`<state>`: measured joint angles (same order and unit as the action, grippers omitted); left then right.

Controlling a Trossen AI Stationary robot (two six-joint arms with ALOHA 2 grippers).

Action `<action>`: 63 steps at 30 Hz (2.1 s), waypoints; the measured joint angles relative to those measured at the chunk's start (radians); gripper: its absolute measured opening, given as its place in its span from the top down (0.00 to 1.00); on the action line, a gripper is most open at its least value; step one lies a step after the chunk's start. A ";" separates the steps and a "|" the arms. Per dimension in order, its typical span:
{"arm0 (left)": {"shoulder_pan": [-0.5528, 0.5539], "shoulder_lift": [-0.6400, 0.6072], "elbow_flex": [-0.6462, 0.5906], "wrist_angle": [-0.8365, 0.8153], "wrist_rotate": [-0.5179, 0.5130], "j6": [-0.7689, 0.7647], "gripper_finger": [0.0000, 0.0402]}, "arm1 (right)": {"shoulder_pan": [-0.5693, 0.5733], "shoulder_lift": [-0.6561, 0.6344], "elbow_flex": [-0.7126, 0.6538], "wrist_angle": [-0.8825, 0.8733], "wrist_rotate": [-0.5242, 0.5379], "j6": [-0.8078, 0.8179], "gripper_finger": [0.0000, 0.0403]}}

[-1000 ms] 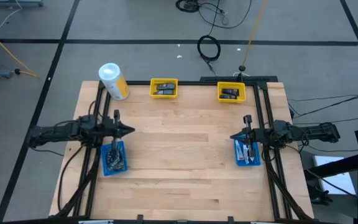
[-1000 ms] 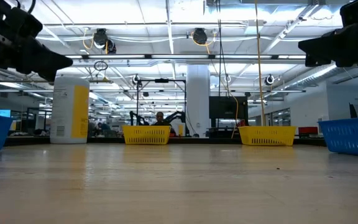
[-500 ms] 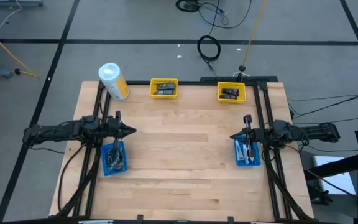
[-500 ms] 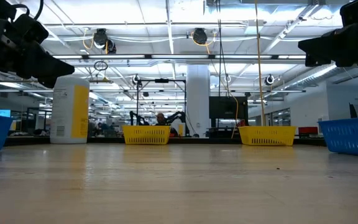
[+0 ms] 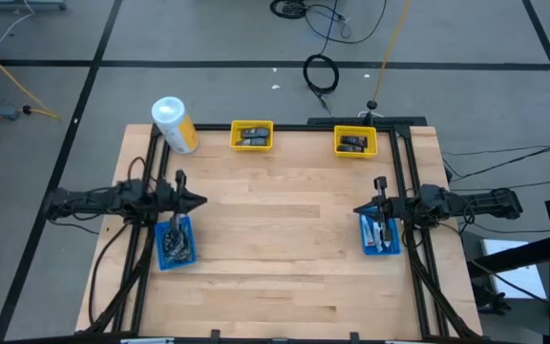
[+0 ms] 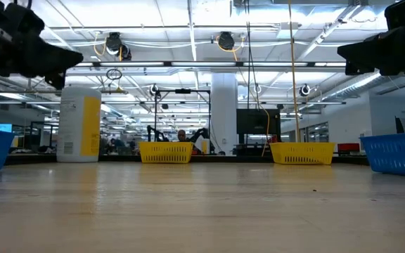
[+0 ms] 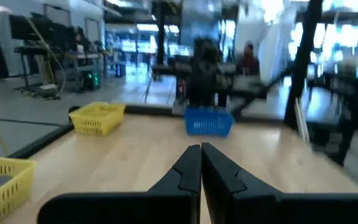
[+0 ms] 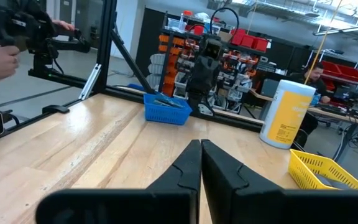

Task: Pick & Place Travel size toiletries
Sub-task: Return to Home Position

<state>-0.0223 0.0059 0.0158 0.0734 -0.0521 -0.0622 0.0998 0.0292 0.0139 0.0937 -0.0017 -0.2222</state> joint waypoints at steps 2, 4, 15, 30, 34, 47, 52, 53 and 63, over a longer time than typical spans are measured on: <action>-0.012 -0.001 -0.001 -0.048 0.010 0.056 0.98 | 0.000 0.000 0.000 0.000 0.001 0.000 0.99; -0.021 -0.001 0.002 -0.062 0.029 0.139 0.97 | 0.000 0.000 0.000 0.000 0.000 0.000 0.99; 0.007 0.000 0.001 -0.061 0.026 0.142 0.98 | 0.000 0.000 0.000 0.000 0.000 0.000 0.99; 0.027 0.013 -0.001 -0.046 0.025 0.056 0.97 | 0.000 0.000 0.000 0.000 0.000 0.000 0.99; 0.027 0.014 -0.001 -0.045 0.025 0.057 0.98 | 0.000 0.000 0.000 0.000 0.000 0.000 0.99; 0.027 0.013 -0.001 -0.044 0.024 0.057 0.98 | 0.000 0.000 0.000 -0.010 0.000 0.055 0.99; 0.027 0.014 -0.001 -0.043 0.024 0.057 0.98 | -0.044 -0.028 0.000 -0.050 0.076 0.375 0.99; 0.027 0.013 -0.001 -0.043 0.024 0.057 0.97 | -0.064 -0.027 0.000 -0.045 0.087 0.383 0.99; 0.027 0.013 -0.001 -0.043 0.024 0.058 0.97 | -0.117 -0.027 0.000 -0.071 -0.012 0.263 0.99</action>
<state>0.0051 0.0193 0.0147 0.0305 -0.0284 -0.0044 -0.0175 0.0025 0.0143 0.0227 -0.0139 0.0404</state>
